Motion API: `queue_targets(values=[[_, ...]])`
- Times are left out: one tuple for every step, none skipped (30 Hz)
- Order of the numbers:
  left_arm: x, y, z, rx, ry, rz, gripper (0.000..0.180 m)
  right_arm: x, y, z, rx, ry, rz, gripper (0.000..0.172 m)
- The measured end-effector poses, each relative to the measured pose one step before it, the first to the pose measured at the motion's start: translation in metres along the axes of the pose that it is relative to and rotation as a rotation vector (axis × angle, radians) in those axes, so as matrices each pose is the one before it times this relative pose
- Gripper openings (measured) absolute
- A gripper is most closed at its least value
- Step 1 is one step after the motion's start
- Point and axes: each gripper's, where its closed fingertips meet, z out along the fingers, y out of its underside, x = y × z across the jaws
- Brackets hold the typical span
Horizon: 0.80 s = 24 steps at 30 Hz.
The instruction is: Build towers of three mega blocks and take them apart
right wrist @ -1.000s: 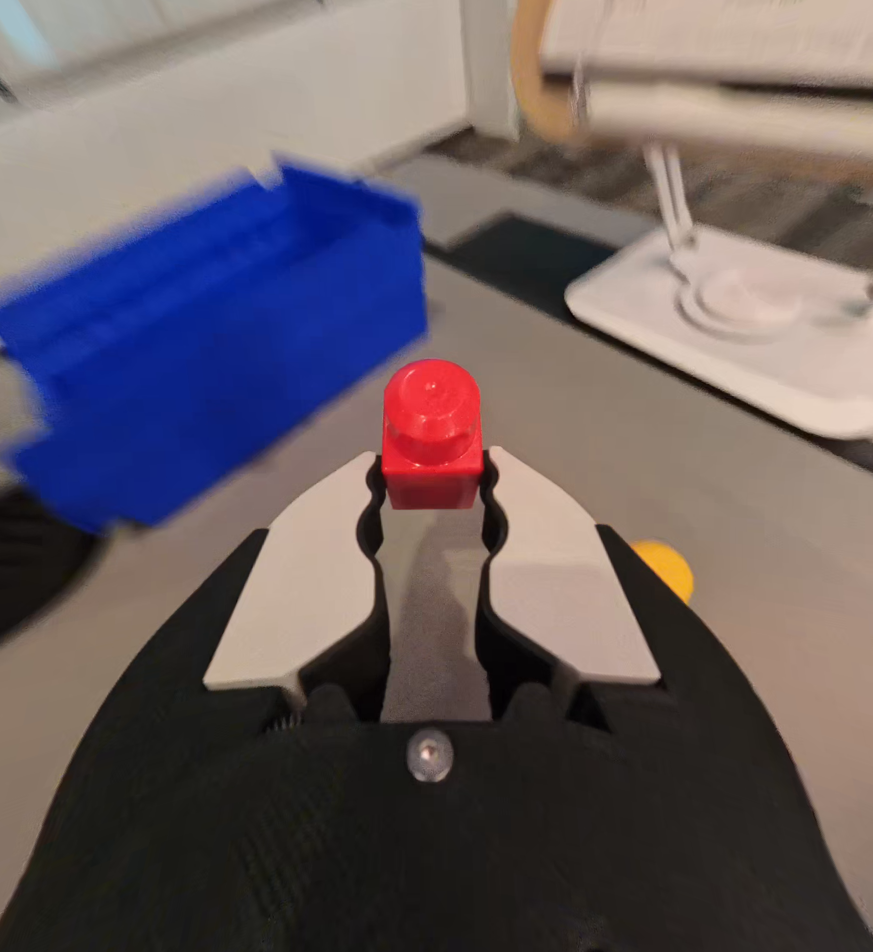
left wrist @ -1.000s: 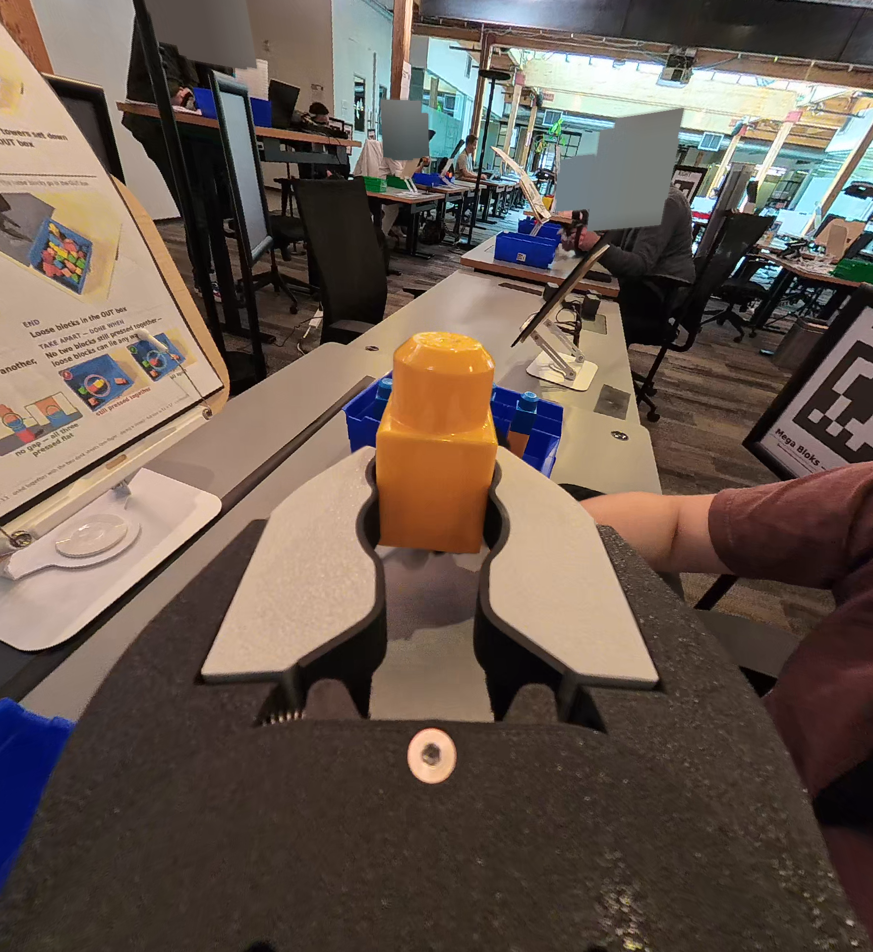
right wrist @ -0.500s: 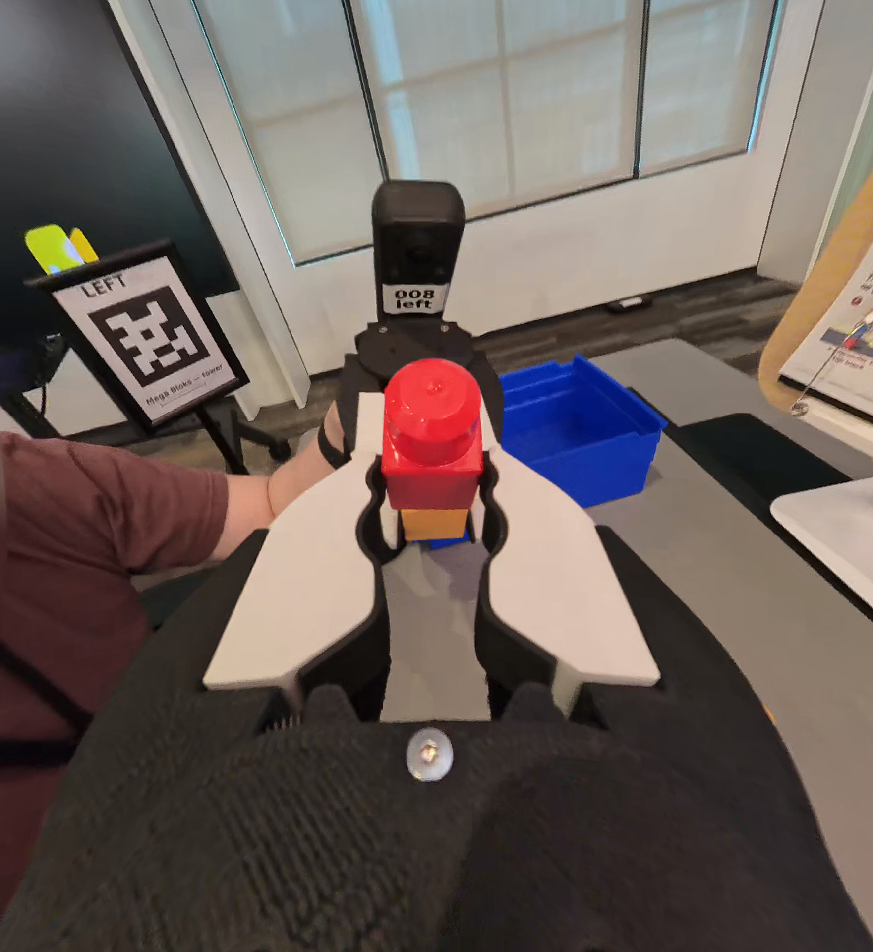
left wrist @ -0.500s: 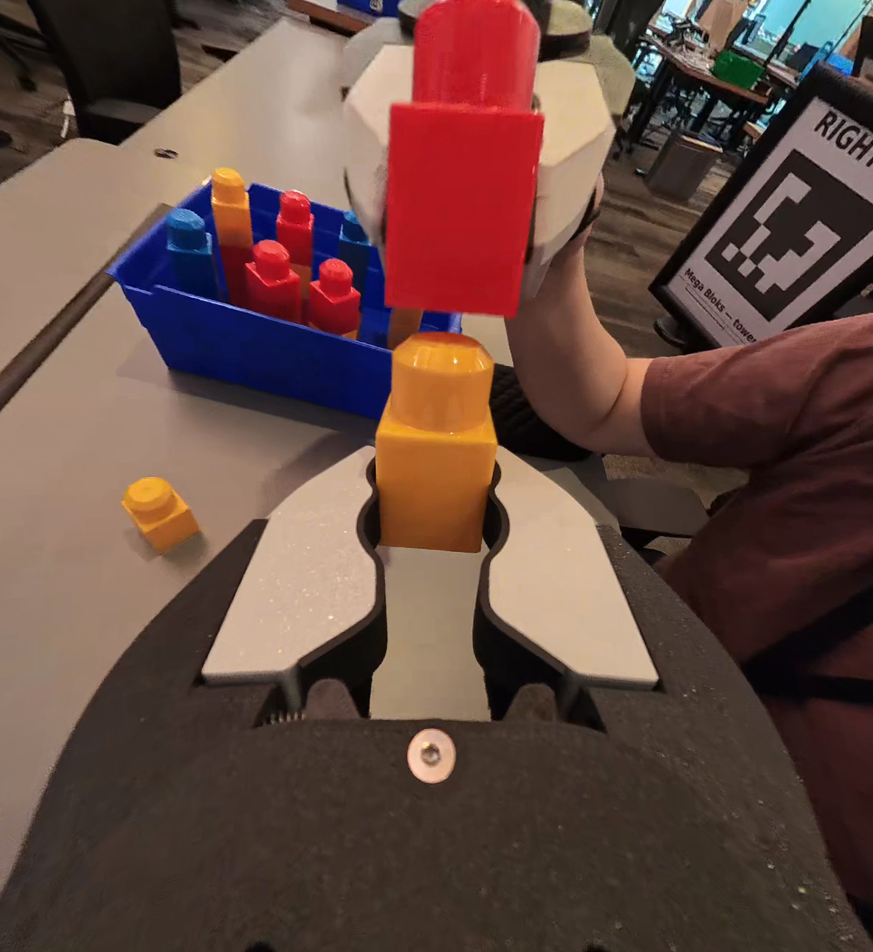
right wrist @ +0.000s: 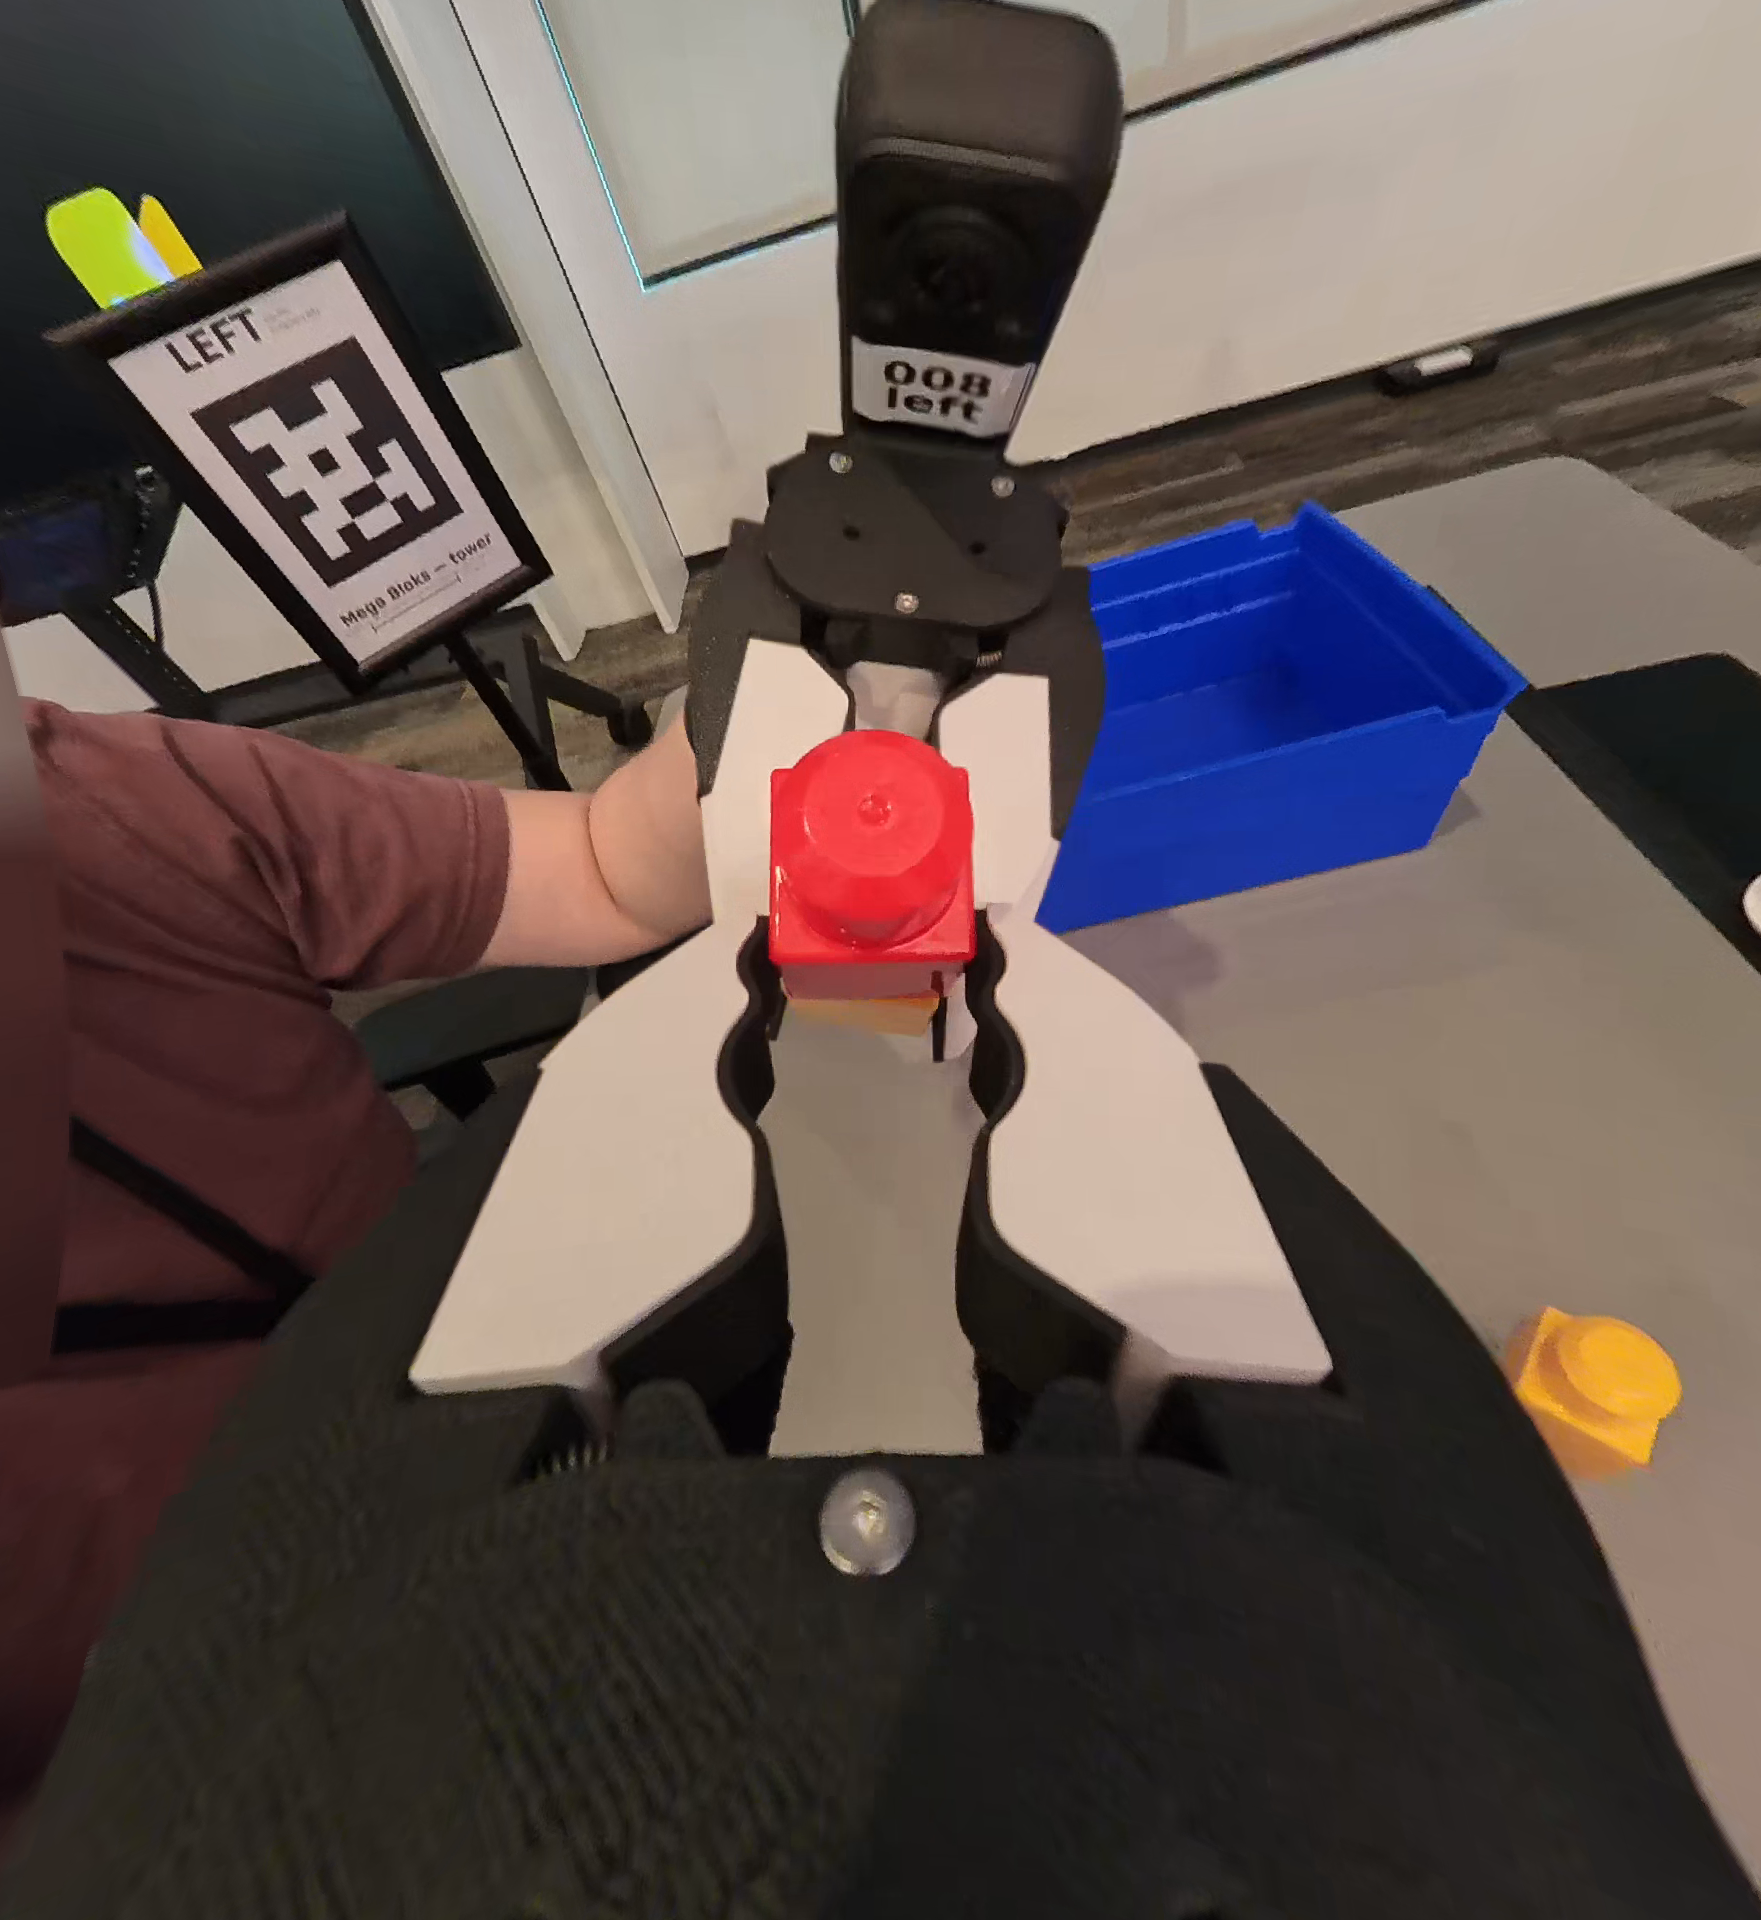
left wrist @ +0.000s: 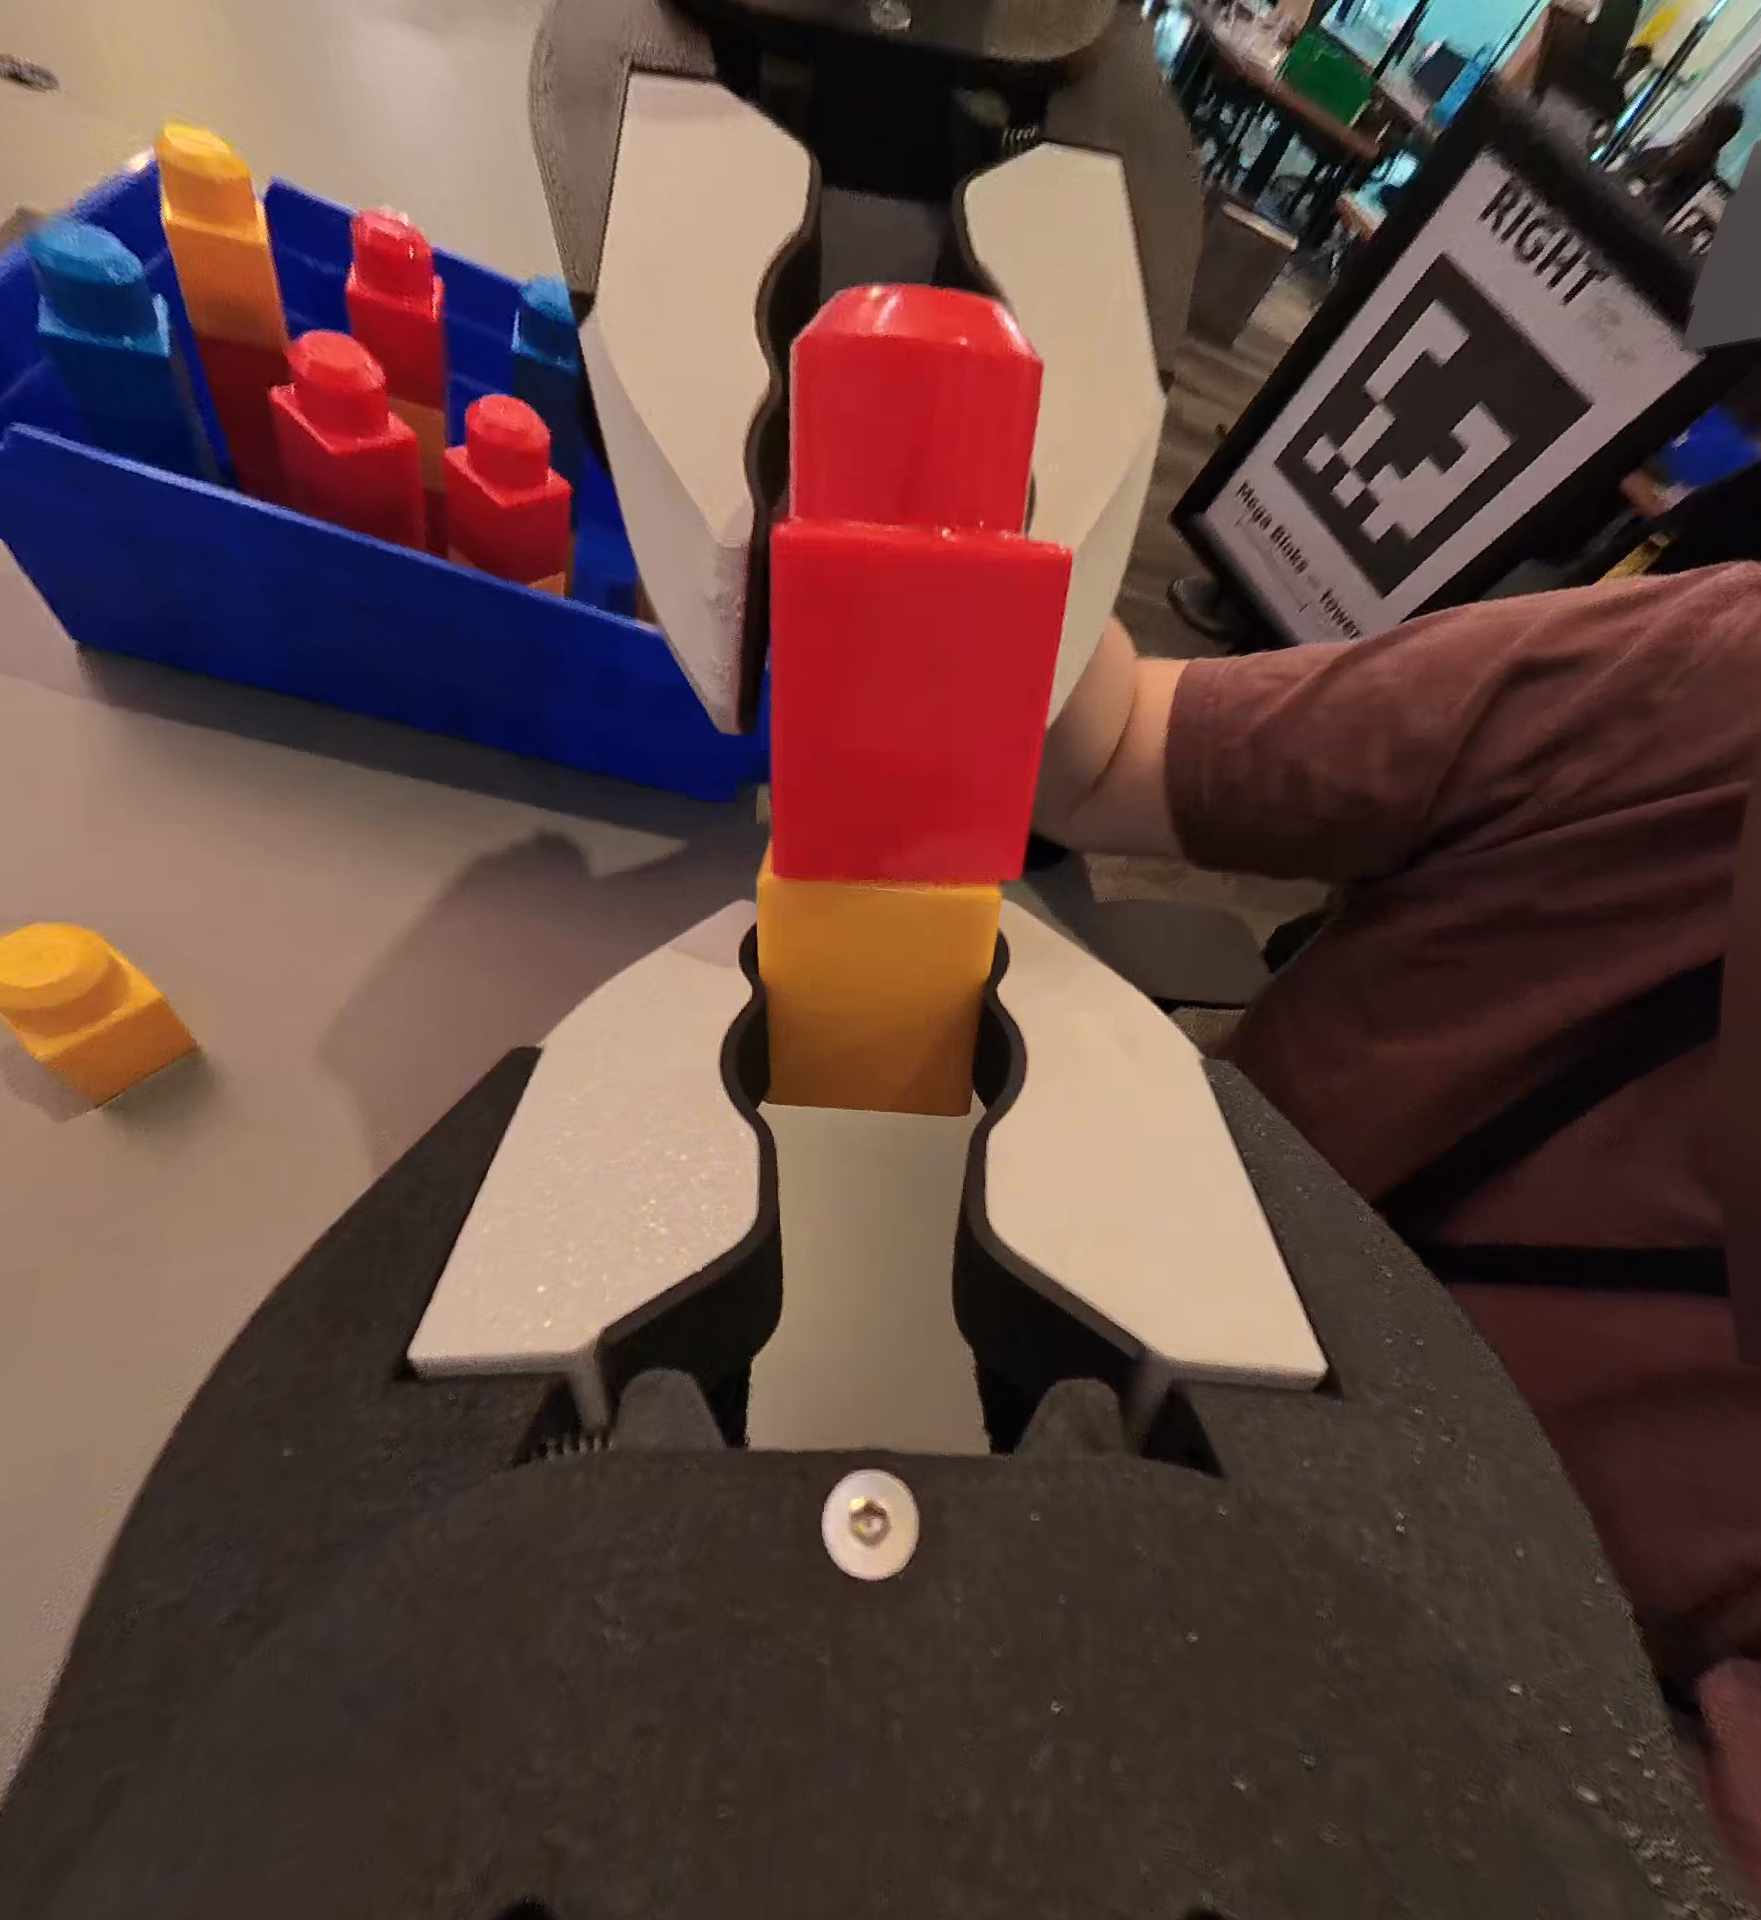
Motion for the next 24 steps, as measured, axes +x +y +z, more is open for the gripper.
queue_targets(values=[[-0.00511, 0.00391, 0.0005, -0.0264, -0.0306, 0.007, 0.036, 0.00263, 0.00368, 0.0011, -0.0215, 0.014, 0.0072, 0.036], [-0.00343, 0.00091, -0.00003, -0.0059, -0.027, 0.0082, 0.036, 0.00198, 0.00078, 0.00058, -0.0021, 0.0089, 0.0123, 0.036], [-0.00024, -0.0009, -0.00078, 0.0043, -0.0062, -0.007, 0.036, 0.00068, -0.00086, 0.00008, 0.0094, -0.0032, 0.0239, 0.036], [0.00001, -0.00051, -0.00066, -0.0002, -0.0042, -0.0136, 0.036, 0.0007, -0.00024, 0.00029, 0.0053, -0.0028, 0.0204, 0.036], [-0.00255, 0.00106, -0.00027, -0.0107, -0.0255, -0.0029, 0.035, 0.00217, 0.00096, 0.00065, -0.002, 0.0066, 0.0114, 0.036], [-0.00414, 0.00156, -0.0002, -0.0112, -0.0382, 0.0075, 0.035, 0.00196, 0.00141, 0.00111, -0.0055, 0.0062, 0.0036, 0.036], [-0.00033, 0.00235, -0.00017, -0.0159, -0.0057, 0.0004, 0.035, 0.00042, 0.00144, 0.00123, -0.007, -0.0028, -0.0017, 0.036], [-0.00017, 0.00117, -0.00075, -0.0072, -0.0009, -0.005, 0.035, 0.00007, 0.00064, 0.00099, -0.0021, -0.0047, 0.0007, 0.036], [-0.00021, 0.00044, -0.00071, -0.0021, -0.002, -0.0032, 0.035, 0.00006, -0.00011, 0.00076, 0.0029, -0.0044, 0.0041, 0.036], [0.00033, 0.0005, -0.00047, -0.003, 0.0013, -0.0044, 0.035, -0.00002, 0.0, 0.00046, 0.0016, -0.0039, 0.0023, 0.036], [-0.00018, 0.00022, -0.00032, -0.0017, -0.0041, -0.0004, 0.035, -0.00012, -0.00018, 0.00022, 0.0016, -0.0027, -0.0012, 0.036], [0.00067, -0.00019, -0.00009, 0.0011, 0.0015, 0.0011, 0.035, -0.00063, -0.00007, -0.00003, -0.0005, -0.0029, -0.0043, 0.036], [0.00095, 0.0009, 0.00016, -0.0058, 0.005, 0.0011, 0.035, -0.00052, 0.00071, 0.00019, -0.0059, 0.0, -0.0076, 0.036], [0.00008, 0.00068, 0.00009, -0.0033, 0.0014, 0.0046, 0.035, -0.00011, 0.00049, 0.00041, -0.0044, 0.0033, -0.0084, 0.036], [0.00042, 0.00032, -0.00018, 0.0004, 0.0083, -0.0004, 0.035, -0.00018, -0.00012, 0.00043, -0.0002, 0.0019, -0.0038, 0.036], [0.00022, 0.00046, -0.00027, 0.0002, 0.0091, -0.0027, 0.035, 0.00019, -0.00009, 0.00054, 0.0012, 0.0006, -0.0014, 0.036], [-0.0006, 0.00043, -0.00012, -0.0001, 0.0023, -0.0018, 0.035, 0.00051, 0.00001, 0.00053, 0.0014, -0.0003, 0.0015, 0.036], [-0.00029, 0.00055, -0.0001, -0.0021, 0.0036, -0.0046, 0.035, 0.00037, 0.00026, 0.0005, 0.0008, -0.0033, 0.0047, 0.036], [0.00007, 0.0008, 0.00013, -0.0027, 0.0048, -0.0041, 0.035, 0.00034, 0.00043, 0.00054, -0.0005, -0.0035, 0.0022, 0.036], [-0.00047, 0.00072, 0.00005, -0.003, 0.0013, -0.0037, 0.035, 0.00035, 0.00042, 0.00059, -0.0013, -0.0012, 0.0004, 0.036], [-0.00005, 0.00073, 0.00002, -0.0028, 0.0038, -0.0007, 0.035, 0.00013, 0.00035, 0.00043, -0.0016, -0.0018, 0.0, 0.036], [0.00045, 0.00082, 0.00014, -0.003, 0.0062, -0.0021, 0.035, -0.0001, 0.00043, 0.00041, -0.0023, -0.002, -0.0015, 0.036], [-0.00001, 0.00052, 0.00015, -0.0026, 0.0028, -0.002, 0.035, -0.00011, 0.00031, 0.00024, -0.0016, -0.0011, -0.0006, 0.036], [0.00054, 0.00037, 0.00015, -0.0008, 0.0049, -0.002, 0.035, -0.00032, 0.0001, 0.00022, -0.0001, -0.0036, 0.0004, 0.036]])
